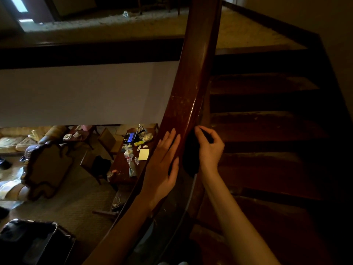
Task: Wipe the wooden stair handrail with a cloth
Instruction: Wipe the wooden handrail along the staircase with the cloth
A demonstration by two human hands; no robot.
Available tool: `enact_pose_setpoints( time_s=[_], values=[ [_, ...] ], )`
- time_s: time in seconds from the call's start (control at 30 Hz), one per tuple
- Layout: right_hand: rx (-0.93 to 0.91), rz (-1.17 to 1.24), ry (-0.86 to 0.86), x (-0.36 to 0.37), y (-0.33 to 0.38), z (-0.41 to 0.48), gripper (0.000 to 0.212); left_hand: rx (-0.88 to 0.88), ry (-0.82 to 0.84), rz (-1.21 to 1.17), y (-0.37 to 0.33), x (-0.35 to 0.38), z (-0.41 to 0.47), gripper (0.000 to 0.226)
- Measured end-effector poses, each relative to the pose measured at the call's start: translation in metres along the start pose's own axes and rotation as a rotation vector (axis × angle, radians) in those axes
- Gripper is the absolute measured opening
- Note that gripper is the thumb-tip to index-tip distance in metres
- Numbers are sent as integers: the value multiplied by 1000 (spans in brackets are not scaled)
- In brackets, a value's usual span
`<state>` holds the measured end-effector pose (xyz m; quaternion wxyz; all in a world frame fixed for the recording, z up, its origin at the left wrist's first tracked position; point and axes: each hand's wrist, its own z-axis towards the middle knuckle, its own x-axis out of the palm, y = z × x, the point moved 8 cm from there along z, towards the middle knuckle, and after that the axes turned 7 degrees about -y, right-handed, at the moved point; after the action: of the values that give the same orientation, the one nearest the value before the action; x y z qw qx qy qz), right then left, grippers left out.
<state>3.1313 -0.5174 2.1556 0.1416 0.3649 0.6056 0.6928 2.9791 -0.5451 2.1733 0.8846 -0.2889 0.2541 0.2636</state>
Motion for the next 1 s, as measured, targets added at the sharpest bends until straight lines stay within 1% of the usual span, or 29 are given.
enact_pose_setpoints(
  time_s=[0.13,0.23,0.33,0.4,0.5,0.57,0.7,0.8,0.87,1.0],
  values=[
    [45,23,23,-2,-11,-7,11,-1,-5,-15,0,1,0,54],
    [-15,41,-19,15,18,21,13,-7,-10,-26,0,-1,0,53],
    [-59,28,-13,26,41,46,10,-37,-16,-41,0,-2,0,51],
    [-58,-3,-4,22,32,38,9,-34,-22,-52,1,-4,2,50],
    [-7,-23,-3,4,-2,2,13,-6,3,-68,3,-2,9,48],
    [-20,-20,-11,1,-9,-5,16,15,9,-58,3,0,16,49],
    [-108,-6,-69,28,34,48,9,14,-4,-55,3,5,18,50],
    [-124,-16,-83,41,59,80,3,37,-5,-70,2,4,17,51],
    [-147,-17,-50,38,56,70,6,24,-3,-73,2,4,18,51],
    [-126,-89,-4,4,-5,-5,16,-10,2,-52,3,2,21,53]
  ],
)
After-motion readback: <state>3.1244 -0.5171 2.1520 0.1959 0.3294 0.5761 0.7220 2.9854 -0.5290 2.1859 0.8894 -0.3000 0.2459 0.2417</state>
